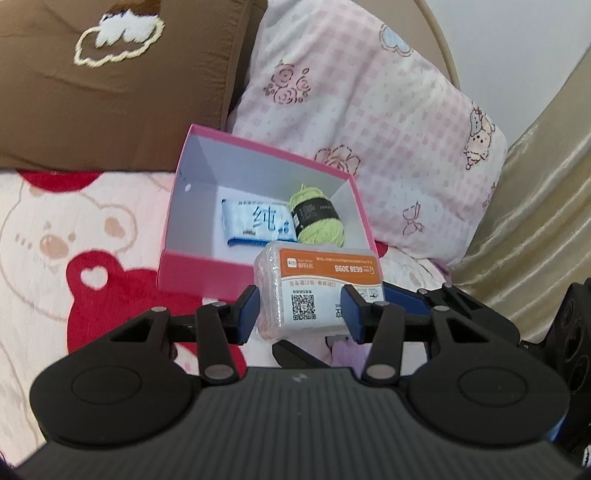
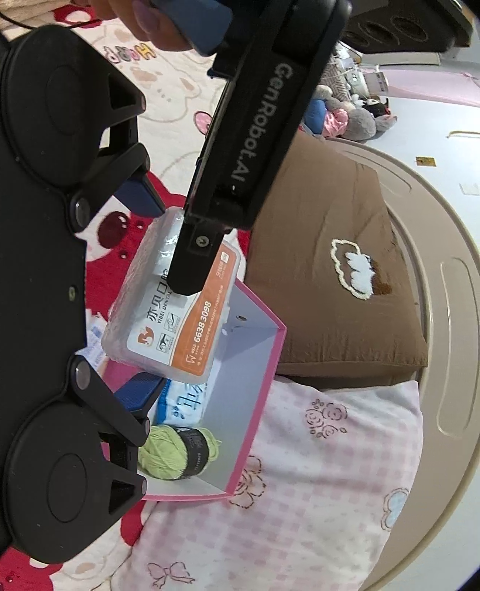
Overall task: Organize objects
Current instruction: 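Lower the plastic box into the pink box beside the wet-wipe pack, then open the left tool to release the plastic box and withdraw, then move the left tool toward the purple plush toy on the blanket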
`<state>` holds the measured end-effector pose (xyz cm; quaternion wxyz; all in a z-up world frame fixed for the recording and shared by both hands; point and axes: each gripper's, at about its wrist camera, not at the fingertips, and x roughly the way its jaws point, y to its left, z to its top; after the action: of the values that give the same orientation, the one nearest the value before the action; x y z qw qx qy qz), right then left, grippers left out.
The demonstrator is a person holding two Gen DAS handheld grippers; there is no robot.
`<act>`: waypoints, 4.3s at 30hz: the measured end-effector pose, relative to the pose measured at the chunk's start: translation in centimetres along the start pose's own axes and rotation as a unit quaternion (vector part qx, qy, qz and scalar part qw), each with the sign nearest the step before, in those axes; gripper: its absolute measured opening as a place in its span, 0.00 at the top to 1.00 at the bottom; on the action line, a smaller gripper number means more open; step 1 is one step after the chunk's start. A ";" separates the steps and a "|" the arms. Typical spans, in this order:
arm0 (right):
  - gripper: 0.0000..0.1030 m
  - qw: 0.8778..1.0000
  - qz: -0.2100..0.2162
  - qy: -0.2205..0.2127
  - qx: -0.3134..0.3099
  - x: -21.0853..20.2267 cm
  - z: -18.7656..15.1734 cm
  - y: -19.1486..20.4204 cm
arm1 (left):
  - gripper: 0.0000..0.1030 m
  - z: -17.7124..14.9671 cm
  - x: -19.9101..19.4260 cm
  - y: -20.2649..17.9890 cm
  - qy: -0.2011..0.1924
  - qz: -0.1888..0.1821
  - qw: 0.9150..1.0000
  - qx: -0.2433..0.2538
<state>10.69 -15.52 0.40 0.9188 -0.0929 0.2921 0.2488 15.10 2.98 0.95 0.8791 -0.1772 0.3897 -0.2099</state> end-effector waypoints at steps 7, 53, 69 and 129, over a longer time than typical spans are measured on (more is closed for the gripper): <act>0.10 0.999 0.005 0.024 0.022 2.7 3.0 -3.8 | 0.55 4.5 4.3 -0.9 0.025 0.006 1.000 -0.004; 0.13 0.954 0.019 0.286 0.094 21.8 0.5 -14.7 | 0.64 4.3 24.3 4.5 0.150 0.077 0.982 -0.084; 0.51 0.954 -0.027 0.271 0.125 20.9 0.6 -14.0 | 0.67 5.6 24.6 4.7 0.130 0.092 0.983 -0.087; 0.10 0.998 -0.002 0.068 0.017 -6.2 2.9 -5.6 | 0.00 3.3 -2.5 -7.7 0.069 0.149 0.978 0.126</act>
<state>10.58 -21.88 6.55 0.8988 -0.0943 0.3579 0.2349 14.27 -1.82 8.24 0.8870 0.0102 0.4414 -0.1355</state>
